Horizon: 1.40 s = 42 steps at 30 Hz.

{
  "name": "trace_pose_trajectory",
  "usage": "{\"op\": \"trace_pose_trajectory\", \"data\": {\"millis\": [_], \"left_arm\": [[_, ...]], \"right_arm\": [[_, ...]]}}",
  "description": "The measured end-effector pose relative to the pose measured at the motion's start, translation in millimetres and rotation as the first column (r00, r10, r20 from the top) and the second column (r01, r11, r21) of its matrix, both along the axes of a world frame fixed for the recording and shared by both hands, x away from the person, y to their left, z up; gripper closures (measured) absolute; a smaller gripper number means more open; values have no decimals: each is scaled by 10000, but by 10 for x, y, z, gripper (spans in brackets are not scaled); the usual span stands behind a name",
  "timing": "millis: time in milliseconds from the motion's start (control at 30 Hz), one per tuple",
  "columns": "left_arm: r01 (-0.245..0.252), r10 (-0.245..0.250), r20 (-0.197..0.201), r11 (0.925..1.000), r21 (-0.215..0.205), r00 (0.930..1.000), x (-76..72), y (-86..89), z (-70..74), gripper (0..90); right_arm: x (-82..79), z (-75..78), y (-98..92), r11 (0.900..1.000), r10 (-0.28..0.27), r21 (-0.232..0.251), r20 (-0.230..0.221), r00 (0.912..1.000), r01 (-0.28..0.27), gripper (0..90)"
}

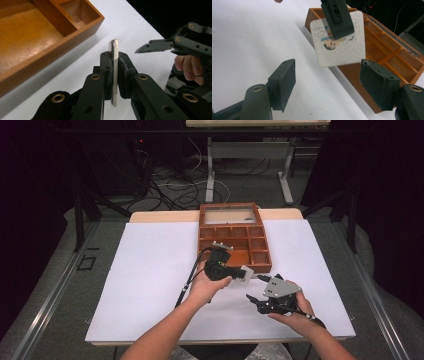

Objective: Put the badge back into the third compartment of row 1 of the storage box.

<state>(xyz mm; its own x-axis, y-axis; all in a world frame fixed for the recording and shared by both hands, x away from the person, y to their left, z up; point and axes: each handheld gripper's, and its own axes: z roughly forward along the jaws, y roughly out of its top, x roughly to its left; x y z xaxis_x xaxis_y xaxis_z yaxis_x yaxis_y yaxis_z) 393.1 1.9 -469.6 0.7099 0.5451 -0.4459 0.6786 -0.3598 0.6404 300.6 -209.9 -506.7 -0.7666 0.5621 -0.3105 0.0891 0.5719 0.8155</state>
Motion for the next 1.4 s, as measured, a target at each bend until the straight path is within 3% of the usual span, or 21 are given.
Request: {"op": "trace_pose_trajectory", "data": {"millis": [300,500,867,933,1167,1200,1400], "left_arm": [[-324,303,633,9990,318,9975,132,-59,108,847],[-547,463,1233,9964,650,9913,230,-98,181,847],[-1017,850,1744,9908,892,9810,432,-146,248,847],[-1149,974,1837,9895,874,9781,481,-165,257,847],[-1557,1293,2133,9815,1116,9684,647,-224,274,847],[-1558,1276,2173,9807,1182,9677,667,-226,277,847],[-1883,1536,2337,9729,1343,9601,792,-266,296,847]], "right_arm": [[30,-2,-65,9997,-167,195,-187,9997,171,237],[51,-4,-107,9989,-348,293,-289,9990,356,225],[69,-28,-159,9957,-740,523,-591,9955,771,195],[70,-9,-183,9971,-702,250,-744,9948,722,193],[103,-34,-230,9916,-1046,698,-597,9927,1086,190],[97,-15,-255,9925,-1069,507,-769,9913,1110,190],[118,-22,-297,9891,-1183,780,-789,9898,1245,188]]}}
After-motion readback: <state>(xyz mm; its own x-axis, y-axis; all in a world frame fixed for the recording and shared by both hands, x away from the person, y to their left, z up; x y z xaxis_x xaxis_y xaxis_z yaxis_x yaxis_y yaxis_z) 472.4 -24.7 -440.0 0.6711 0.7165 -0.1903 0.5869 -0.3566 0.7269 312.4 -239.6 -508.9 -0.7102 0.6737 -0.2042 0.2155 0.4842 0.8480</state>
